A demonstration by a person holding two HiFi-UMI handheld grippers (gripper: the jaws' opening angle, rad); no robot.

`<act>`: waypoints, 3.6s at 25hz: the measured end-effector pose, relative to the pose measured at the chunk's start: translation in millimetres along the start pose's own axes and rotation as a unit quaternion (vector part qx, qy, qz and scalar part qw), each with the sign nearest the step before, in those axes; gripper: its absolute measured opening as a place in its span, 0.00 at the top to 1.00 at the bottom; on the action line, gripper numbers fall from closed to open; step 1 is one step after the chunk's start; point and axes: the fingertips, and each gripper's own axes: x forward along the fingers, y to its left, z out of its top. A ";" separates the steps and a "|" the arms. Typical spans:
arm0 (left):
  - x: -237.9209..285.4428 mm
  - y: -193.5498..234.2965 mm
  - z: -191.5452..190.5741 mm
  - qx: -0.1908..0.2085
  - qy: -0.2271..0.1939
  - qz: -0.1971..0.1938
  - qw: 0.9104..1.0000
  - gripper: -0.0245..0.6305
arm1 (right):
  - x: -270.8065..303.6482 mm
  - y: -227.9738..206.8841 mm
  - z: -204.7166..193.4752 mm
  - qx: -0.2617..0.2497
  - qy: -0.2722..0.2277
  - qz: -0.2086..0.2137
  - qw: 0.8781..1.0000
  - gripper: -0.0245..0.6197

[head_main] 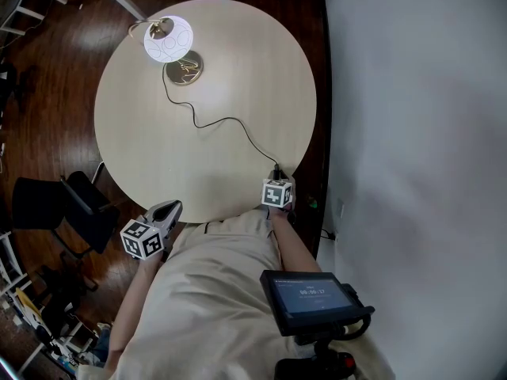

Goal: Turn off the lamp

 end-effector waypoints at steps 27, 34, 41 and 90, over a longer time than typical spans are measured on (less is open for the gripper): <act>0.9 -1.0 -2.7 0.001 -0.002 0.000 1.000 0.96 | 10.6 3.2 10.1 -0.043 -0.011 0.005 0.999 0.85; -4.3 4.8 -5.2 -0.006 -0.017 0.001 1.000 0.96 | 16.7 6.1 7.2 -0.093 0.010 0.004 0.996 0.85; -12.9 9.7 -10.4 -0.013 -0.028 0.002 1.000 0.96 | 15.7 8.8 8.3 -0.132 0.019 -0.011 0.991 0.85; -14.6 29.6 -17.2 -0.030 -0.041 -0.007 0.999 0.96 | -4.4 6.7 30.5 -0.112 -0.058 -0.018 0.992 0.75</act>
